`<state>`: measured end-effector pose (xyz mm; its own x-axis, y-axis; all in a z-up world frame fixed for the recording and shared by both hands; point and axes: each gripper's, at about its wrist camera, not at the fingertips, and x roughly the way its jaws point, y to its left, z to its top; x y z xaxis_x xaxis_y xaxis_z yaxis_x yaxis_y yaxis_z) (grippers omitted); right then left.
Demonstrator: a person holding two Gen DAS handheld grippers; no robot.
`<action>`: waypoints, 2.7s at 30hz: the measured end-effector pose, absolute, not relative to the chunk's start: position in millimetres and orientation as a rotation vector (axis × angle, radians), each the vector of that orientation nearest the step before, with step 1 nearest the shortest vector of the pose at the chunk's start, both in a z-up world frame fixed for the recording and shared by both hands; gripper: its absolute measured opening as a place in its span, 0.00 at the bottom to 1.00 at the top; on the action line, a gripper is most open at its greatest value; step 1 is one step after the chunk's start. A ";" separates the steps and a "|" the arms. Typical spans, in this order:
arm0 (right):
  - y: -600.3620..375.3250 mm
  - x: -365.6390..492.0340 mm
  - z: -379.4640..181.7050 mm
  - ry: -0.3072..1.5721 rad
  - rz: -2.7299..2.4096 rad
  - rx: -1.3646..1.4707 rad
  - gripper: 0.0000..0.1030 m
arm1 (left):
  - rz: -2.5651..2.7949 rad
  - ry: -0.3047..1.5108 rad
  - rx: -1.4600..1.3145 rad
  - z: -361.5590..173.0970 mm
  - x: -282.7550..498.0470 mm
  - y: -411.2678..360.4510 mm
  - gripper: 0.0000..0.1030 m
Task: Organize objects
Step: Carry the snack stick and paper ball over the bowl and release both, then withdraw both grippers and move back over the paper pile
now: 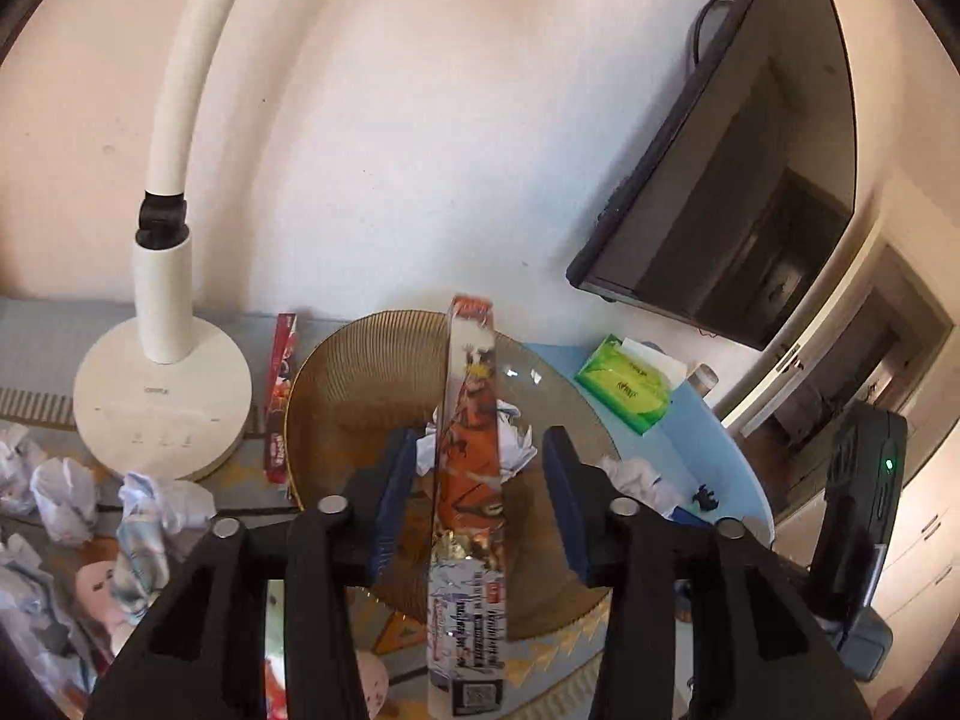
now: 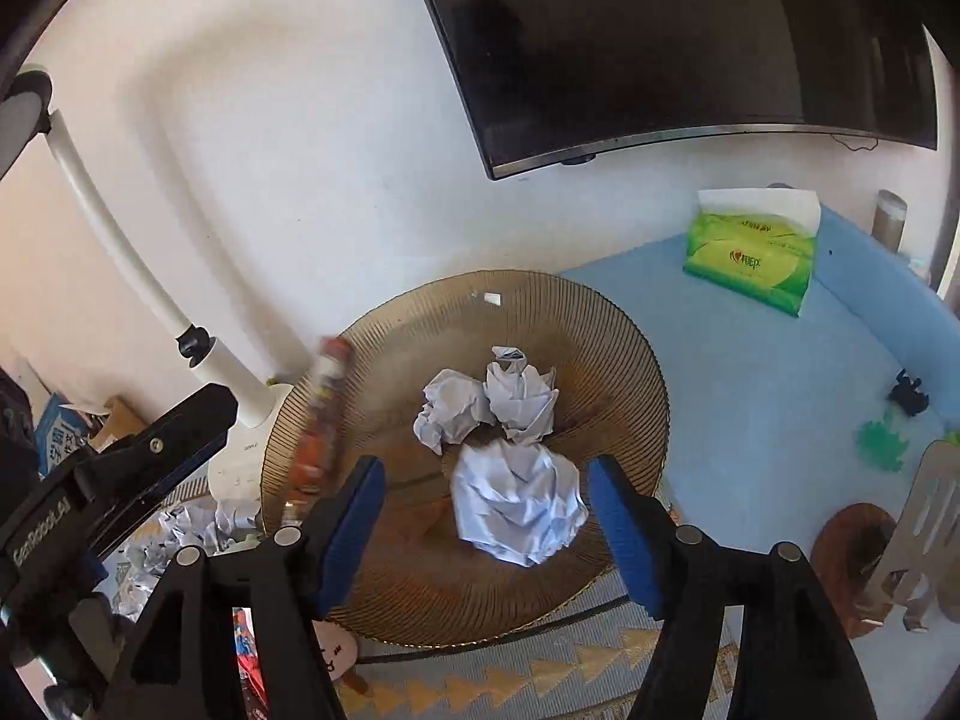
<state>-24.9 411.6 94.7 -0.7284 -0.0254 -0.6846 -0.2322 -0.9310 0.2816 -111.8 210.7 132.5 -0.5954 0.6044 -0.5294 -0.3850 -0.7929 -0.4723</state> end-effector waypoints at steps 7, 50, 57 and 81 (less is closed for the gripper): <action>391.6 7.4 83.1 0.421 2.809 -1.147 0.67 | 2.337 -0.456 -0.966 123.6 -98.1 188.4 0.45; 268.3 40.0 -12.6 0.163 2.790 -1.352 0.85 | 3.094 0.026 -1.257 28.7 31.1 -28.5 0.99; 267.1 39.1 -13.1 0.164 2.784 -1.358 0.85 | 3.097 0.003 -1.245 29.9 31.8 -30.7 0.99; 269.0 41.0 -8.2 0.185 2.807 -1.341 0.85 | 2.864 -0.159 -1.162 50.9 -1.8 -46.8 0.99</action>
<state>41.0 269.0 -8.2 -0.6293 -0.0287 -0.7766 -0.0734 -0.9927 0.0962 -1.8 -46.8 50.9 -0.7174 0.0816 -0.6919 -0.0046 -0.9936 -0.1124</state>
